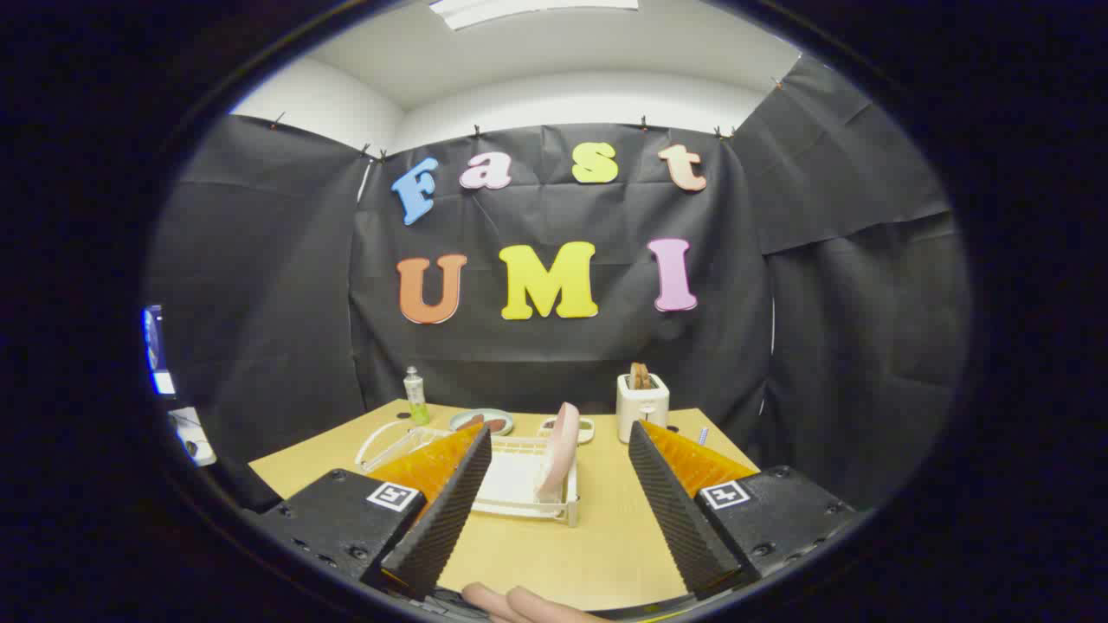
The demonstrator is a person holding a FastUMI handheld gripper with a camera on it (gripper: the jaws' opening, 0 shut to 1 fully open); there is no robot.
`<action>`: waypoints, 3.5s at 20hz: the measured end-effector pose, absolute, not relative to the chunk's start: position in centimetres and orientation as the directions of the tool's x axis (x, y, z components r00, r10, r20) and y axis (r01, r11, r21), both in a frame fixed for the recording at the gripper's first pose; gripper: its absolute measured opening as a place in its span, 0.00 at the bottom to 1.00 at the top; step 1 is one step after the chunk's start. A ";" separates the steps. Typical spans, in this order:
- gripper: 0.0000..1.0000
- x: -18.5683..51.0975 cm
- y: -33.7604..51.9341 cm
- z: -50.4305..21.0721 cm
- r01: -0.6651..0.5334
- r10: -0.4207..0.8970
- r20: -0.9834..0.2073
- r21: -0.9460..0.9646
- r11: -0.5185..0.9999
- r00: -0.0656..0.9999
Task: Take the plate from the dish rack, then take the spoon from the basket and place it into the plate.
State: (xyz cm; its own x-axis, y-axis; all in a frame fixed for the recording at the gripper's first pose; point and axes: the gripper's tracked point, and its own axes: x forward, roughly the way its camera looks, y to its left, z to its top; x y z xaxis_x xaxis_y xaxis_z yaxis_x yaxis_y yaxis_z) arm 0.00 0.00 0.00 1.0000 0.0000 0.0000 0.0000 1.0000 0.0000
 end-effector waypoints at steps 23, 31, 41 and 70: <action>1.00 4.2 -2.3 -2.4 0.033 -0.030 -0.104 0.028 0.999 0.994; 1.00 13.0 -2.6 -2.3 0.042 -0.047 -0.313 -0.022 0.999 0.949; 1.00 23.2 -0.1 -2.4 0.021 -0.132 -0.636 -0.178 0.984 0.760; 0.20 29.0 -0.2 -3.2 0.233 -0.596 -0.750 -0.548 0.803 0.287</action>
State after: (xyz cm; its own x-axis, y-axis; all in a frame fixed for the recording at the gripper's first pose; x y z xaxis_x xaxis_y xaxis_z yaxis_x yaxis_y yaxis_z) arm 29.04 -0.21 -3.18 0.2875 -0.5955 -0.7501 0.2327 0.8032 -0.5485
